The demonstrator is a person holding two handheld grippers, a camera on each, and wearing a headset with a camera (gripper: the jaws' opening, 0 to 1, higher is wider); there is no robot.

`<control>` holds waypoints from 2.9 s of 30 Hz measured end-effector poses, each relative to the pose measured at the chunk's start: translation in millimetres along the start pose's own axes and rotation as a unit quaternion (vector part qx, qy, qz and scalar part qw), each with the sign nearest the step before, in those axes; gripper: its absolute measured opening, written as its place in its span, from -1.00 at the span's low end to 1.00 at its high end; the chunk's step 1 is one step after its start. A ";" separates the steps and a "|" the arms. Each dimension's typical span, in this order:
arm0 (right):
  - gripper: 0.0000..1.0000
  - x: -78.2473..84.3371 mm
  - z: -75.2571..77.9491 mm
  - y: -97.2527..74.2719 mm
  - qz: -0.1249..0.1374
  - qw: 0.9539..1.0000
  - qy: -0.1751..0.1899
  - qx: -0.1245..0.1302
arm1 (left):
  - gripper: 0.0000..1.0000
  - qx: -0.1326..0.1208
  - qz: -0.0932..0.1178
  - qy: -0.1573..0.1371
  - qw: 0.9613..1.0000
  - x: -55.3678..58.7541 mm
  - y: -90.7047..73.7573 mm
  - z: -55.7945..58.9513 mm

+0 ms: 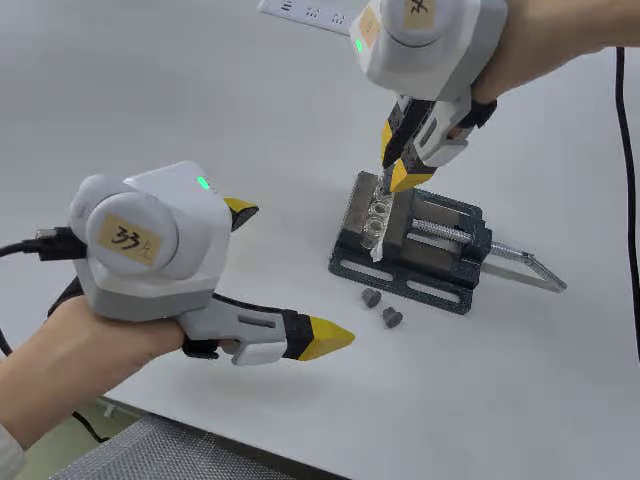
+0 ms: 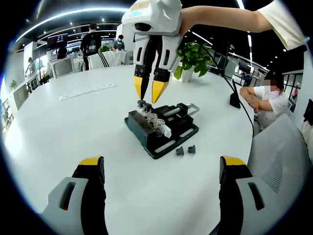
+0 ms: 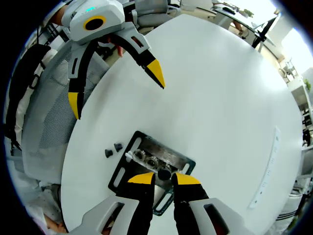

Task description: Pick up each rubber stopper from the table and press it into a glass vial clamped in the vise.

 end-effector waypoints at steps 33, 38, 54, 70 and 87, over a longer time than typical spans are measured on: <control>-1.00 6.6 -0.1 6.1 0.022 0.999 0.025 -0.023 | 0.94 0.000 -0.010 -0.004 1.000 5.0 2.0 -1.0; -1.00 6.3 3.4 7.5 0.024 0.999 0.027 -0.022 | 0.93 0.001 -0.013 -0.003 1.000 6.1 2.3 -1.1; -1.00 6.1 5.1 6.0 0.032 0.999 0.029 -0.018 | 0.91 0.002 -0.018 -0.001 1.000 7.5 3.9 0.2; -1.00 6.1 4.2 8.6 0.024 0.999 0.026 -0.026 | 0.90 0.001 -0.023 0.003 1.000 9.4 4.7 0.0; -1.00 -2.1 -1.0 4.2 0.020 0.998 0.045 -0.039 | 0.89 -0.002 -0.025 0.003 1.000 10.4 5.6 -0.9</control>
Point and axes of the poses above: the centre of the closed fingertips' face, and the gripper's own axes: y roughly forward along the fingers, z roughly to its right, x roughly out of its underside, the point moved 8 cm from there along -y, roughly backward along the fingers, and after that the axes turned 9 degrees about -z, right-handed, at the moved point
